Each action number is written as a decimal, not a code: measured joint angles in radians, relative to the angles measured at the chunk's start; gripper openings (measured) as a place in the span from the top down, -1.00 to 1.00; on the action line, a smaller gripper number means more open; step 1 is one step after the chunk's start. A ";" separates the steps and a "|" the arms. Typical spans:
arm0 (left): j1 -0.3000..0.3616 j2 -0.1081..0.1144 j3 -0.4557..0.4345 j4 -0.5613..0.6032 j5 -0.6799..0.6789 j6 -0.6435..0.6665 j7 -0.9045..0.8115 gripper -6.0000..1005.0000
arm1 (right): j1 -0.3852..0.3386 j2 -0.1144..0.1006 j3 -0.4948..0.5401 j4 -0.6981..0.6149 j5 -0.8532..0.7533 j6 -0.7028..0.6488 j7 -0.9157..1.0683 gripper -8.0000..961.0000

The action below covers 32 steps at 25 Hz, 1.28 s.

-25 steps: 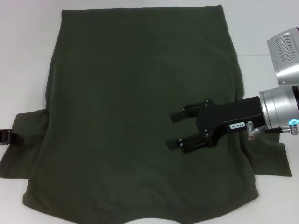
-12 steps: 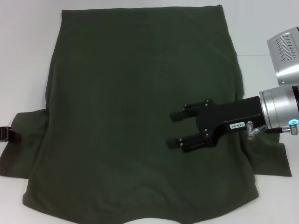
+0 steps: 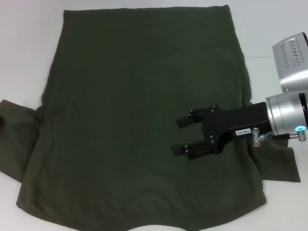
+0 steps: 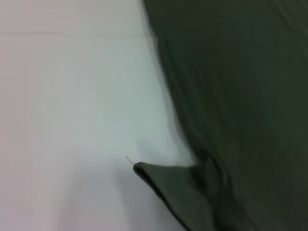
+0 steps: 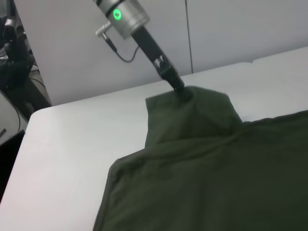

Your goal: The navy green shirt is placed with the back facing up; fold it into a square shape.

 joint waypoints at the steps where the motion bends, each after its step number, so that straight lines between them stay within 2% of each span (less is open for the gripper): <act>1: -0.011 0.007 -0.001 0.002 0.007 0.017 -0.002 0.98 | -0.001 0.001 0.000 0.000 -0.003 0.008 -0.001 -0.77; 9: -0.070 0.040 0.009 0.024 0.014 0.117 -0.031 0.98 | -0.003 0.008 0.006 0.000 -0.005 0.034 -0.019 -0.77; 16: -0.122 0.047 0.046 0.024 0.011 0.193 -0.114 0.98 | -0.003 0.015 0.009 0.000 -0.005 0.079 -0.019 -0.77; 19: -0.144 0.031 0.071 0.022 0.008 0.209 -0.151 0.98 | -0.002 0.016 0.008 0.000 -0.005 0.080 -0.027 -0.77; 25: -0.187 -0.033 0.179 0.019 0.005 0.201 -0.251 0.97 | -0.003 0.016 0.008 0.000 -0.005 0.084 -0.036 -0.77; 28: -0.204 -0.055 0.215 0.017 0.005 0.179 -0.289 0.97 | -0.002 0.016 0.004 0.000 -0.005 0.087 -0.036 -0.77; 32: -0.225 -0.072 0.220 -0.014 0.003 0.141 -0.306 0.96 | -0.004 0.015 0.001 0.000 -0.005 0.095 -0.037 -0.77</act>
